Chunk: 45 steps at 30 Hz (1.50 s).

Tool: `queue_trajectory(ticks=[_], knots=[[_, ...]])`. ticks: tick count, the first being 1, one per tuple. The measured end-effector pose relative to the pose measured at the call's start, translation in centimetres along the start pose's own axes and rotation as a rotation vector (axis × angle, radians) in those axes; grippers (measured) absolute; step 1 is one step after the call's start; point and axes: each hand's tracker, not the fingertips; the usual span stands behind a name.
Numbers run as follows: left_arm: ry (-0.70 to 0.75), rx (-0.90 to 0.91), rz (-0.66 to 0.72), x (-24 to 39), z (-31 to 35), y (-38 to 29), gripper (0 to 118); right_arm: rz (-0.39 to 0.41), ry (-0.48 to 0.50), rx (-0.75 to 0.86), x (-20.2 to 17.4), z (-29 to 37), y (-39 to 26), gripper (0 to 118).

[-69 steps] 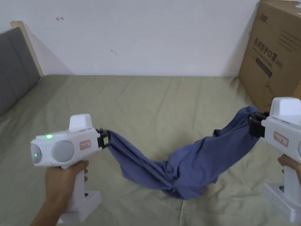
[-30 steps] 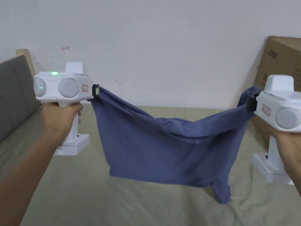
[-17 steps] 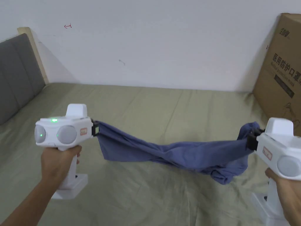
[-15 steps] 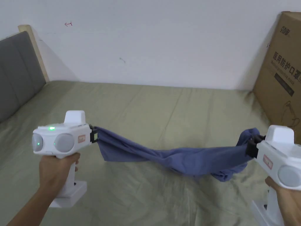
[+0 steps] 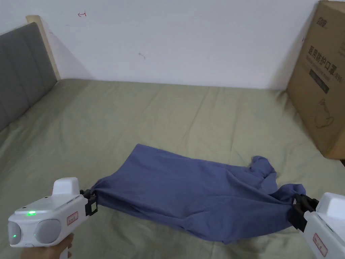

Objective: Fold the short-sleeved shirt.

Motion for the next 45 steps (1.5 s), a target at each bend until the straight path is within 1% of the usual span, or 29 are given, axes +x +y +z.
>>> queue_trajectory(ticks=[2, 5, 7, 10, 13, 16, 19, 23, 24, 25, 26, 27, 28, 29, 30, 31, 34, 38, 43, 44, 45], knots=[[0.014, -0.015, -0.007, -0.4, 0.9, -1.5, 4, -0.007, -0.018, -0.018, 0.6, 1.2, -1.5, 7], [0.038, -0.054, -0.034, -1.0, 1.7, -3.8, 4, 0.016, -0.051, -0.067, 1.2, 2.4, -4.0, 7], [0.042, -0.086, -0.028, -1.6, 1.9, -5.2, 4, 0.013, -0.055, -0.118, 1.7, 2.8, -5.7, 8], [0.072, -0.130, -0.024, -2.2, 1.9, -7.2, 3, 0.030, -0.084, -0.204, 2.1, 2.9, -8.2, 7], [0.088, -0.167, -0.010, -2.7, 1.9, -9.0, 4, 0.009, -0.107, -0.286, 3.0, 2.3, -10.4, 7], [0.101, -0.202, 0.010, -3.2, 1.2, -10.4, 4, -0.049, -0.123, -0.354, 4.0, 0.7, -12.3, 7], [0.131, -0.260, 0.009, -3.3, -0.1, -11.2, 4, -0.028, -0.158, -0.440, 4.0, -1.0, -13.5, 7], [0.146, -0.310, 0.021, -3.3, -1.3, -11.6, 4, -0.050, -0.166, -0.478, 3.7, -2.0, -14.1, 8], [0.144, -0.338, 0.023, -3.2, -1.4, -11.6, 5, -0.048, -0.166, -0.483, 3.7, -2.1, -13.9, 10], [0.141, -0.336, 0.025, -3.1, -1.4, -11.5, 12, -0.050, -0.165, -0.481, 3.5, -1.7, -13.7, 16], [0.141, -0.341, 0.028, -3.1, -1.4, -11.3, 23, -0.052, -0.166, -0.481, 3.5, -1.5, -13.2, 29], [0.142, -0.345, 0.038, -2.9, -1.1, -10.7, 47, -0.054, -0.165, -0.474, 3.4, -1.1, -12.5, 52], [0.142, -0.337, 0.052, -2.7, -0.7, -10.1, 70, -0.048, -0.155, -0.450, 3.3, -0.8, -11.6, 67], [0.135, -0.319, 0.069, -2.5, -0.2, -9.3, 88, -0.037, -0.144, -0.419, 3.2, -0.3, -10.7, 75], [0.123, -0.283, 0.085, -2.1, 0.2, -8.3, 102, -0.034, -0.127, -0.366, 3.0, 0.3, -9.4, 78], [0.113, -0.250, 0.080, -1.6, 0.7, -7.3, 104, -0.033, -0.117, -0.325, 2.7, 0.7, -8.1, 78], [0.076, -0.120, 0.038, 0.3, 2.6, -3.5, 104, -0.002, -0.085, -0.187, 1.8, 2.0, -3.4, 78], [0.043, 0.032, 0.024, 3.0, 4.7, 1.1, 104, 0.019, -0.045, -0.010, 0.5, 3.5, 1.9, 78], [0.021, 0.197, -0.006, 5.7, 5.4, 4.9, 104, 0.051, -0.014, 0.138, -1.0, 4.4, 5.6, 78], [0.016, 0.220, -0.021, 6.3, 5.3, 5.4, 103, 0.063, -0.017, 0.151, -1.3, 4.4, 6.0, 78], [0.009, 0.236, -0.032, 6.7, 5.3, 5.8, 99, 0.076, -0.024, 0.165, -1.6, 4.4, 6.3, 78]])
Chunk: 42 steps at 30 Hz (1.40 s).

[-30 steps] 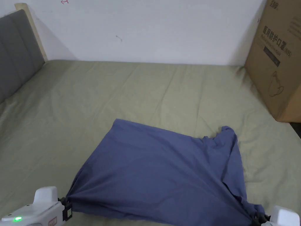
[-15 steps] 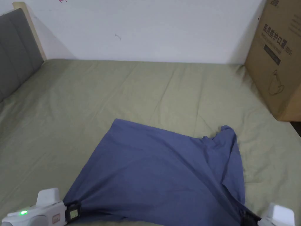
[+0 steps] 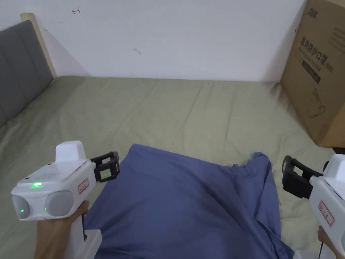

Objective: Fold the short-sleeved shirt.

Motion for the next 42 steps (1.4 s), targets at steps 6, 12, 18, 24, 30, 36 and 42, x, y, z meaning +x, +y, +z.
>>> queue_trajectory(ticks=[6, 12, 18, 24, 30, 36, 42], knots=[[-0.035, 0.080, -0.009, 2.1, -1.3, 0.6, 14, 0.034, -0.030, 0.033, -1.1, -0.6, 0.2, 19], [-0.074, 0.046, -0.001, 2.5, -4.5, 0.4, 0, 0.053, -0.042, 0.034, -1.5, -2.6, 0.1, 0], [-0.104, -0.118, 0.011, 2.3, -12.6, 1.5, 0, 0.059, -0.042, 0.001, -1.4, -5.9, -0.1, 0], [-0.124, -0.313, -0.008, 1.8, -24.8, 2.1, 0, 0.055, -0.056, -0.042, -1.0, -10.1, -0.7, 0], [-0.082, -0.482, -0.044, 1.5, -35.6, 0.5, 60, 0.051, -0.079, -0.092, -0.5, -14.0, -1.9, 0], [0.009, -0.602, -0.043, 1.2, -41.6, -2.3, 101, 0.062, -0.102, -0.138, -0.1, -15.8, -2.9, 0], [0.025, -0.622, -0.095, 2.1, -42.3, -4.2, 55, 0.092, -0.120, -0.186, 1.3, -17.2, -3.9, 0]])
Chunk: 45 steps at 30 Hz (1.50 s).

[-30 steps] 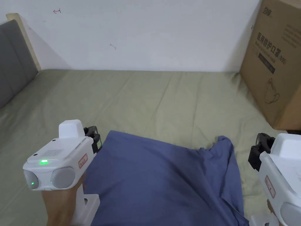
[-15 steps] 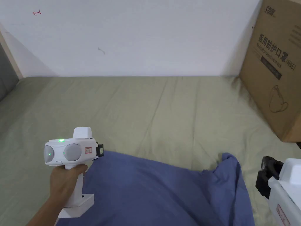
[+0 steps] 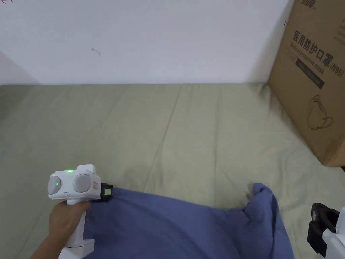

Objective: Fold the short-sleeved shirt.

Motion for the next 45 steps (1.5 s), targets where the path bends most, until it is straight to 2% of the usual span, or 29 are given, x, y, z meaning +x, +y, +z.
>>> queue_trajectory(ticks=[1, 3, 8, 9, 11, 12, 13, 17, 19, 20, 22, 24, 26, 31, 35, 40, 44, 45], knots=[[0.003, 0.015, -0.031, 0.4, 0.0, 0.0, 41, -0.001, 0.001, -0.011, 0.2, -0.3, -0.1, 0], [0.001, 0.038, -0.070, 1.0, 0.4, -0.3, 4, -0.021, 0.008, -0.048, 0.6, -1.3, -0.3, 0], [-0.039, 0.138, -0.031, 1.4, 3.9, -1.1, 2, -0.074, 0.044, -0.231, 1.0, -6.1, -1.4, 6], [-0.055, 0.151, -0.025, 1.2, 4.8, -1.2, 2, -0.066, 0.047, -0.265, 1.0, -7.2, -1.8, 24], [-0.079, 0.173, -0.027, 1.0, 6.5, -1.5, 2, -0.081, 0.060, -0.373, 0.8, -9.5, -2.6, 75], [-0.083, 0.184, -0.030, 1.1, 7.6, -1.8, 2, -0.092, 0.075, -0.374, 0.8, -10.3, -3.1, 94], [-0.085, 0.191, -0.033, 1.2, 8.7, -2.1, 2, -0.112, 0.075, -0.379, 0.8, -11.1, -3.5, 96], [-0.091, 0.212, -0.040, 1.1, 11.1, -2.8, 2, -0.127, 0.057, -0.482, 0.6, -14.6, -5.0, 94], [-0.080, 0.222, -0.046, 1.0, 11.8, -3.3, 2, -0.115, 0.047, -0.510, -0.3, -15.0, -5.3, 84], [-0.078, 0.222, -0.041, 0.6, 11.6, -3.2, 2, -0.120, 0.036, -0.517, -0.3, -15.3, -5.5, 75], [-0.082, 0.224, -0.023, -0.1, 11.4, -3.2, 2, -0.117, 0.035, -0.542, -0.5, -15.5, -6.0, 41], [-0.082, 0.225, -0.011, -0.3, 11.9, -3.5, 2, -0.140, 0.104, -0.560, -0.5, -15.5, -6.4, 16], [-0.090, 0.227, 0.003, -0.6, 12.3, -3.7, 2, -0.149, 0.071, -0.536, -0.3, -15.0, -6.4, 4], [-0.100, 0.252, 0.032, -1.2, 14.5, -4.9, 2, -0.138, 0.105, -0.422, 0.1, -11.0, -4.7, 3], [-0.116, 0.298, 0.068, -2.0, 18.0, -6.2, 2, -0.143, 0.142, -0.270, 1.8, -6.9, -1.9, 3], [-0.148, 0.388, 0.119, -4.0, 23.4, -7.0, 2, -0.140, 0.176, -0.097, 2.9, -0.9, 2.9, 3], [-0.144, 0.455, 0.112, -5.2, 28.2, -6.3, 2, -0.121, 0.158, 0.053, 3.7, 3.1, 7.6, 3], [-0.135, 0.474, 0.102, -5.1, 29.8, -6.1, 2, -0.126, 0.181, 0.069, 4.0, 3.6, 8.9, 3]])
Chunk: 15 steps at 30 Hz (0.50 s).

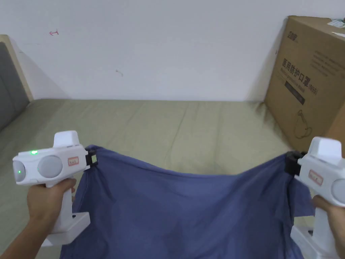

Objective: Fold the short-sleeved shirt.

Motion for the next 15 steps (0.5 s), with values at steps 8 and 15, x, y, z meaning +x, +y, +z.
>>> queue_trajectory(ticks=[8, 15], knots=[[0.022, 0.141, -0.032, 0.7, 5.7, 7.6, 2, 0.010, 0.053, 0.161, -1.6, 2.2, 7.9, 3], [0.056, 0.231, -0.018, 0.5, 7.8, 14.7, 2, 0.054, 0.056, 0.282, -2.9, 1.8, 16.0, 3]])
